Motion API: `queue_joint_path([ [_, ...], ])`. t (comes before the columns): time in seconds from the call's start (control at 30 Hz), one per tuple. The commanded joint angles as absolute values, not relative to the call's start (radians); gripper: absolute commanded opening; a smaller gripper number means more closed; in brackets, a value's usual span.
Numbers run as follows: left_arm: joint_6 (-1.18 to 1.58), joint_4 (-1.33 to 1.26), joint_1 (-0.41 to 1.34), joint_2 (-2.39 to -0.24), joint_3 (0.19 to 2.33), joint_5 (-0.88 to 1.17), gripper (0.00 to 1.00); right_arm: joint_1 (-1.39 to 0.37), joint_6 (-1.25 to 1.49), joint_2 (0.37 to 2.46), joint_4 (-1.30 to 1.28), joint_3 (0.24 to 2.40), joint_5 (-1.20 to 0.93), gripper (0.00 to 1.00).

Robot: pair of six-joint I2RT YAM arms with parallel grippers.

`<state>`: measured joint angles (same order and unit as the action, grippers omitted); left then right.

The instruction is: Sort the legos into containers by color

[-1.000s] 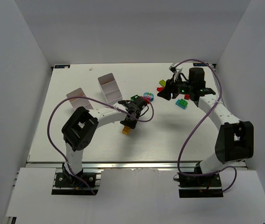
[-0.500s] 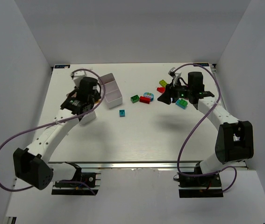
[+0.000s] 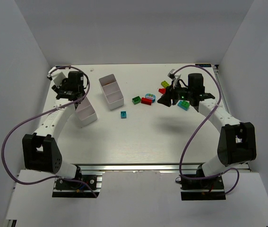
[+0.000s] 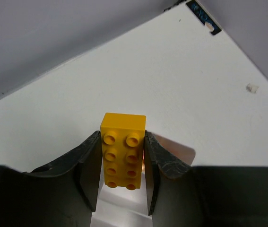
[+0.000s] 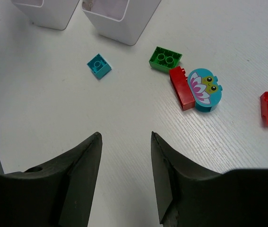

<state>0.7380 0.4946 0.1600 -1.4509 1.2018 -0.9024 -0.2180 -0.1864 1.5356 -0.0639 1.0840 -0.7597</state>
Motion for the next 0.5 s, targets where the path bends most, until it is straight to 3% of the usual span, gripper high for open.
queue_joint_path([
  [0.0,0.669,0.313,0.144,-1.436,1.201,-0.965,0.0,-0.224,-0.204,1.511,-0.025,1.077,-0.776,0.51],
  [0.47,0.664,0.164,0.132,-1.543,1.141,-0.902,0.0,-0.224,-0.202,1.537,-0.025,1.098,-0.77,0.52],
])
